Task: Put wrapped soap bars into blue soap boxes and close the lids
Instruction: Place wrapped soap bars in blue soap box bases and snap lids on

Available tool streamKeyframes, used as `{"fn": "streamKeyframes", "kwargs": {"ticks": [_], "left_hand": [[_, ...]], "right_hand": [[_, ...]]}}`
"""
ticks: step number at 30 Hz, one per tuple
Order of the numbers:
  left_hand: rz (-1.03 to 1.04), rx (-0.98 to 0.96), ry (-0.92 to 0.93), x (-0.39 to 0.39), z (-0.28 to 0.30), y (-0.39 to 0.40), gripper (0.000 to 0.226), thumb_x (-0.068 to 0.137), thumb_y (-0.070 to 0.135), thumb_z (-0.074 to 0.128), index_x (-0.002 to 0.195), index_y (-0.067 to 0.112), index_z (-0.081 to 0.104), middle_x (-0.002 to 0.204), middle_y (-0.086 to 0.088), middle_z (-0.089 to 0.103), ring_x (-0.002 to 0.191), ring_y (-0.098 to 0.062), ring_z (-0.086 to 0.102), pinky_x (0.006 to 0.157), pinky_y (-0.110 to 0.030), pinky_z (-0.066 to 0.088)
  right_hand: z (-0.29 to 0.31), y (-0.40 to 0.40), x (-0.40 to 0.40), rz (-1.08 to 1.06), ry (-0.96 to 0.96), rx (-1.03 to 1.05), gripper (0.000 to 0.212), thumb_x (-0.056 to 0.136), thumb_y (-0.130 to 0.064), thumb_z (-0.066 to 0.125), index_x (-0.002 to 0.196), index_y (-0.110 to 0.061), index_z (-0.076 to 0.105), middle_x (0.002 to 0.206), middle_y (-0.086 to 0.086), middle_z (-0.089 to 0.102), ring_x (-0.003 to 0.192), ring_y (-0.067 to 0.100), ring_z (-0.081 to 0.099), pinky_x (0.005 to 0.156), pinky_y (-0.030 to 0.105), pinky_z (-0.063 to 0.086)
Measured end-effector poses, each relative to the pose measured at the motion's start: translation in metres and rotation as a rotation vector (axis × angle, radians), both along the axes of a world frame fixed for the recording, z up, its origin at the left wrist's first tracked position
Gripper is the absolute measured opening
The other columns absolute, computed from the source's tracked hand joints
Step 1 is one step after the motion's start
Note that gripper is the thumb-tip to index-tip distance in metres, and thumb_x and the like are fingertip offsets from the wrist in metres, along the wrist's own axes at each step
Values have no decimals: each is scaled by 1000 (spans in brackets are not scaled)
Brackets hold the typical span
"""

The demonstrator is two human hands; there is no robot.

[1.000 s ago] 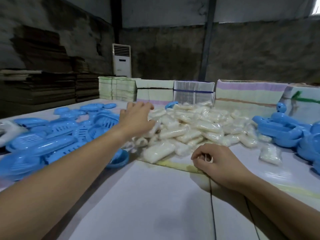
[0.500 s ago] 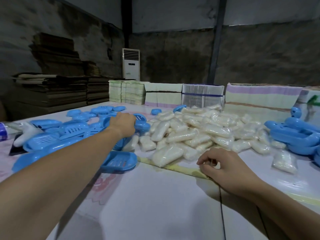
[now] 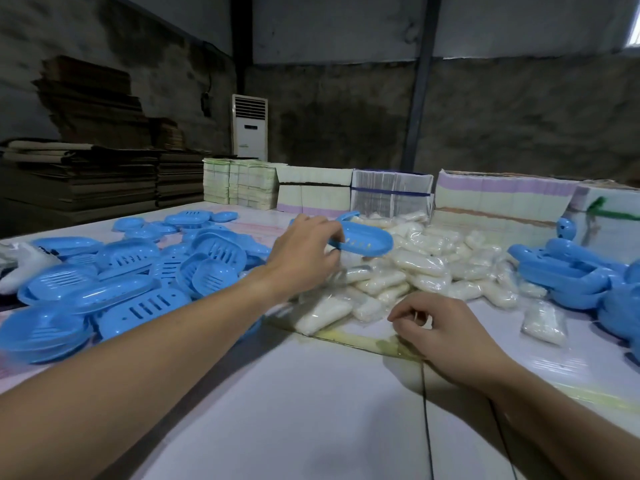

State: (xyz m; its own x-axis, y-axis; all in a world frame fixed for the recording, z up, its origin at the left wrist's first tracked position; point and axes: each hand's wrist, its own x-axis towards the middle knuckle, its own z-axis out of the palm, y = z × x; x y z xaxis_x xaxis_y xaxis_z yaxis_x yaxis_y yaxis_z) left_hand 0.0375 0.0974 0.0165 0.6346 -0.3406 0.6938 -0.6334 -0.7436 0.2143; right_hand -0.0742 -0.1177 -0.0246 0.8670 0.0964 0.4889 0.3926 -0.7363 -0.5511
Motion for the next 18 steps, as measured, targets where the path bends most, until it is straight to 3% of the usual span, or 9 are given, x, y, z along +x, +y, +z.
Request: {"fn": "streamKeyframes", "kwargs": {"ticks": [2, 5, 8, 13, 18], "left_hand": [[-82, -20, 13, -12, -1, -21, 15, 86, 21, 61, 88, 32, 51, 91, 15, 53, 97, -13, 41, 71, -31, 38], [-197, -51, 85, -27, -11, -46, 15, 80, 21, 66, 85, 29, 54, 93, 10, 58, 95, -13, 41, 80, -34, 43], [-306, -42, 193, -41, -29, -62, 20, 75, 22, 74, 79, 26, 55, 94, 6, 58, 96, -14, 42, 82, -26, 38], [-478, 70, 304, -54, -44, -62, 23, 76, 16, 75, 72, 28, 55, 103, 3, 62, 96, -15, 56, 85, -28, 46], [-627, 111, 394, -59, -41, -52, 22, 81, 21, 78, 76, 35, 61, 116, 8, 61, 104, -4, 57, 83, -11, 41]], "right_hand": [[1, -3, 0, -33, -33, 50, 23, 80, -15, 65, 72, -35, 70, 71, -16, 65, 68, 5, 57, 64, 16, 44], [8, -11, -1, -47, -111, 183, 22, 81, -13, 64, 74, -33, 71, 66, -10, 64, 58, 6, 50, 56, 16, 39], [15, -17, -5, -30, -188, 322, 26, 82, -3, 64, 72, -25, 71, 58, -8, 58, 54, 5, 45, 53, 15, 36], [23, -25, -7, -106, -254, 345, 22, 84, -1, 62, 77, -20, 71, 58, 7, 56, 62, 31, 54, 61, 44, 49], [22, -33, -3, -227, -218, 322, 21, 83, -7, 63, 76, -25, 70, 56, 4, 56, 62, 29, 54, 66, 51, 52]]}}
